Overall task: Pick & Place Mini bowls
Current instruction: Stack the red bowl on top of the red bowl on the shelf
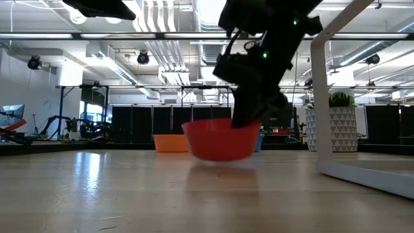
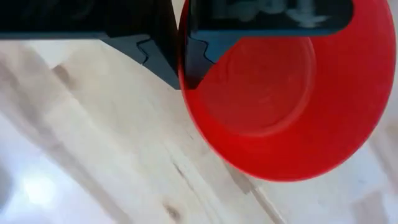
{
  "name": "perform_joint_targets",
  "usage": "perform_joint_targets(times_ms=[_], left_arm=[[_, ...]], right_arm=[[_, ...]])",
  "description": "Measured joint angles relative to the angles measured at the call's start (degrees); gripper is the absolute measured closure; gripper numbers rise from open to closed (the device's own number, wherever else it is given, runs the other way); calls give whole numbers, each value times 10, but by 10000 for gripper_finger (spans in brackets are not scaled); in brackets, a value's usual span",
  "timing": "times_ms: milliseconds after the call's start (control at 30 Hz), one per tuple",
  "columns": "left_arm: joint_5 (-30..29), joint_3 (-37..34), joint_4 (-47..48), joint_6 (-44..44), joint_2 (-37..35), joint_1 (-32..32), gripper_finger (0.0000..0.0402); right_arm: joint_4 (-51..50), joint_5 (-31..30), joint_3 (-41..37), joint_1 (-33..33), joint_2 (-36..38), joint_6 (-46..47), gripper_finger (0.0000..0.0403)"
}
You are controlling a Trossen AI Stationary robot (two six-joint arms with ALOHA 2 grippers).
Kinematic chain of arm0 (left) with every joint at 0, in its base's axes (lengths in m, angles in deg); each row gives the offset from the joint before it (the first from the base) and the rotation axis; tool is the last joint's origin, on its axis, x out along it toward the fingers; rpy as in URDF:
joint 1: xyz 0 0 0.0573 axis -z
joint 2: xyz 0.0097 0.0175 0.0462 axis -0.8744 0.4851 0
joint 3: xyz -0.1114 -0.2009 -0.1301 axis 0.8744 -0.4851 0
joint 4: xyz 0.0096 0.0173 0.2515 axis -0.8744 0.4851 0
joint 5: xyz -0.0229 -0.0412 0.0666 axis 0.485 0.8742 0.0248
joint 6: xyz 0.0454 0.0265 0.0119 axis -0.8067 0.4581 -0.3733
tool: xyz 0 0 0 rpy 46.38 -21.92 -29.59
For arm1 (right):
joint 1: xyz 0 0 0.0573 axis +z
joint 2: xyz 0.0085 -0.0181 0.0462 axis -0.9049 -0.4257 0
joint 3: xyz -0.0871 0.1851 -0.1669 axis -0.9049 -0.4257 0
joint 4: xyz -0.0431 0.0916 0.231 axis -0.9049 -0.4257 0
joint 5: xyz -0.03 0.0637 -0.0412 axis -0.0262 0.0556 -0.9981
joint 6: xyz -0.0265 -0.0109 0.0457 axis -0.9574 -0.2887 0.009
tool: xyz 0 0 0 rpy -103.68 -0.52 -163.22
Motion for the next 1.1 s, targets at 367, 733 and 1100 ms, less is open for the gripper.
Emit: perform_joint_targets(times_ms=[367,733,1100], left_arm=[[0,-1,0,2,0,0,402],[0,-1,-4,2,0,0,402],[0,-1,-38,2,0,0,401]], right_arm=[[-149,1,26,45,144,-26,394],[-258,3,25,150,309,18,394],[-352,45,24,314,307,145,394]])
